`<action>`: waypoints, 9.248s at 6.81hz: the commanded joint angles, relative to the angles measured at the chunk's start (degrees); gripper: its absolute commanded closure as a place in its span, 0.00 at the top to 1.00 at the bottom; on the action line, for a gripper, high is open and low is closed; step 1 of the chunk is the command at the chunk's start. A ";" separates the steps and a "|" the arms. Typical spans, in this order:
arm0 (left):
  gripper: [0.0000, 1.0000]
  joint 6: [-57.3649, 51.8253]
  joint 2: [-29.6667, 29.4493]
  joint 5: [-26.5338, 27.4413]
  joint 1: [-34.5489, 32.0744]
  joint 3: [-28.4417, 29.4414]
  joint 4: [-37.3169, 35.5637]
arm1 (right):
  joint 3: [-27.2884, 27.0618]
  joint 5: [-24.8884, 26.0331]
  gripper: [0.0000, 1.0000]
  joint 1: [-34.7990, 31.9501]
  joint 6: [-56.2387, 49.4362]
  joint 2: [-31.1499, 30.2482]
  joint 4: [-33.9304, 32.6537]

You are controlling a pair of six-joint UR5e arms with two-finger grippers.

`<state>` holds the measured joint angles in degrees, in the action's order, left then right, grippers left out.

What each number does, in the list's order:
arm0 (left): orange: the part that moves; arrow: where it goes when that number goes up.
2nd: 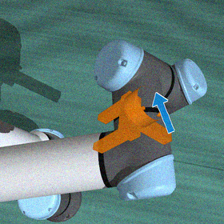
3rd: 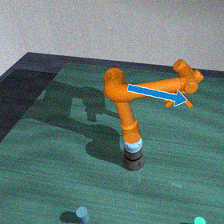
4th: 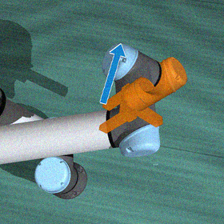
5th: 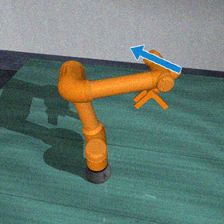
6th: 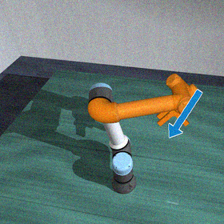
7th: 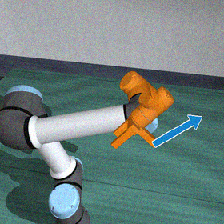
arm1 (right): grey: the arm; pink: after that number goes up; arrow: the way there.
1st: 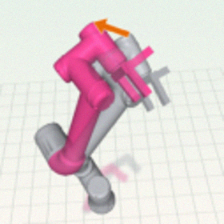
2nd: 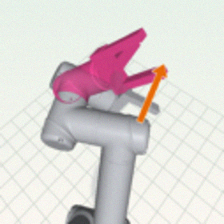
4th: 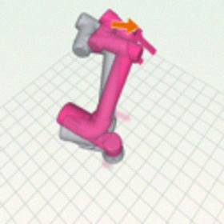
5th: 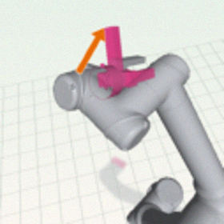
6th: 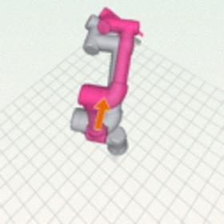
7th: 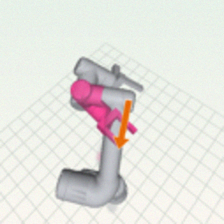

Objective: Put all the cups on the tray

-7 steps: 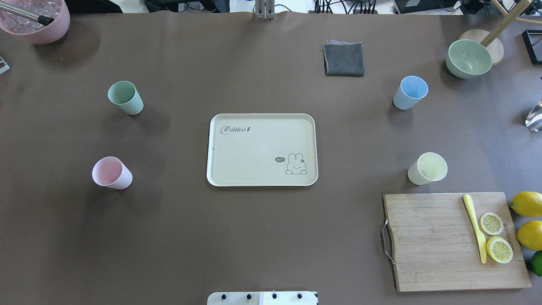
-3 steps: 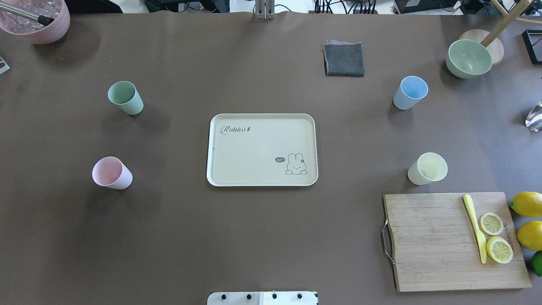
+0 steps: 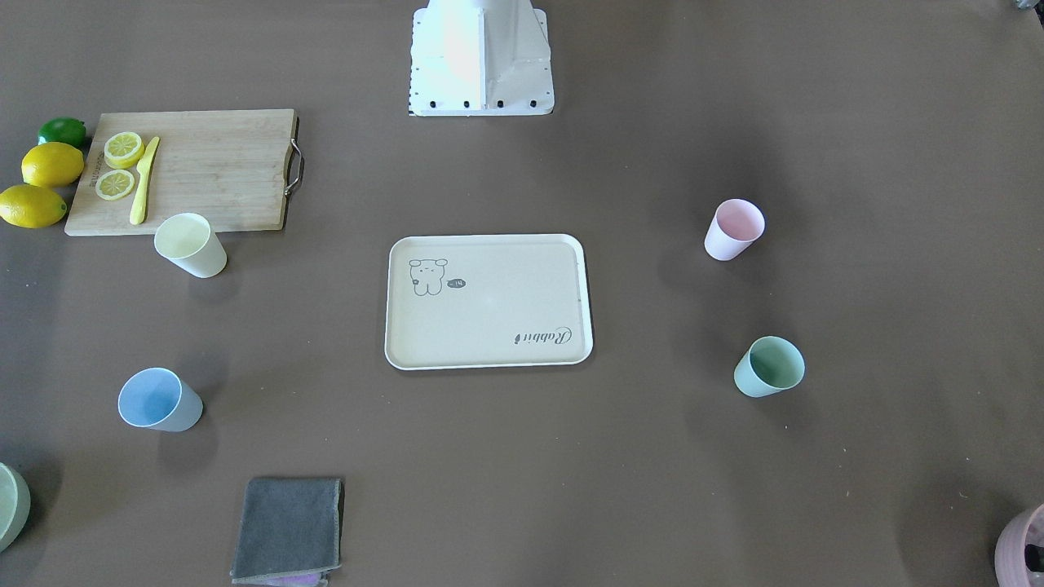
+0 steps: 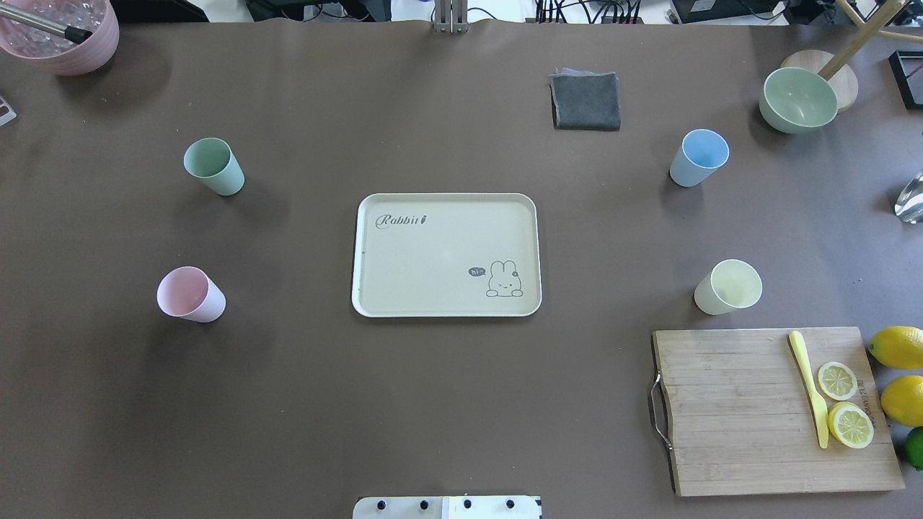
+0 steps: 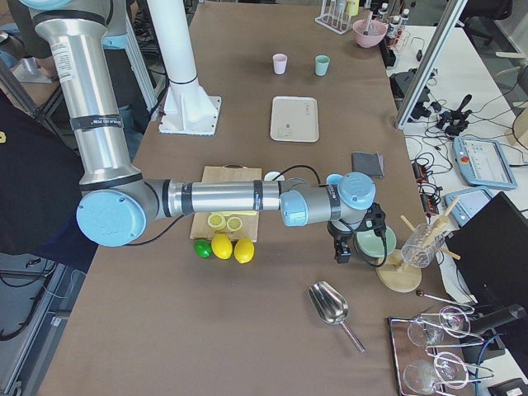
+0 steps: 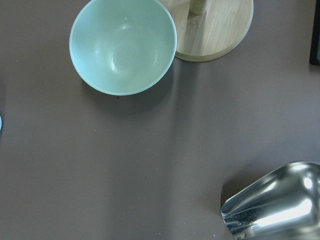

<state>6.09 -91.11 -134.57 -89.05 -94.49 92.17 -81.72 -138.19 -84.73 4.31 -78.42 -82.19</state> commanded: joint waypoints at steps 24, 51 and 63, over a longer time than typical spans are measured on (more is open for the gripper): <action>0.96 38.52 0.58 2.97 28.00 -15.28 13.39 | -23.57 8.81 0.00 34.63 36.12 -9.39 8.36; 0.97 45.59 -33.69 9.15 36.05 3.52 1.00 | 6.75 7.05 0.94 23.37 30.06 15.76 3.26; 0.87 34.41 -25.25 8.98 32.78 15.30 14.53 | -0.71 8.97 0.00 39.61 56.32 28.58 3.26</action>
<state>37.81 -116.41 -125.61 -58.15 -79.65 105.00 -81.55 -130.95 -48.33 57.84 -50.91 -78.94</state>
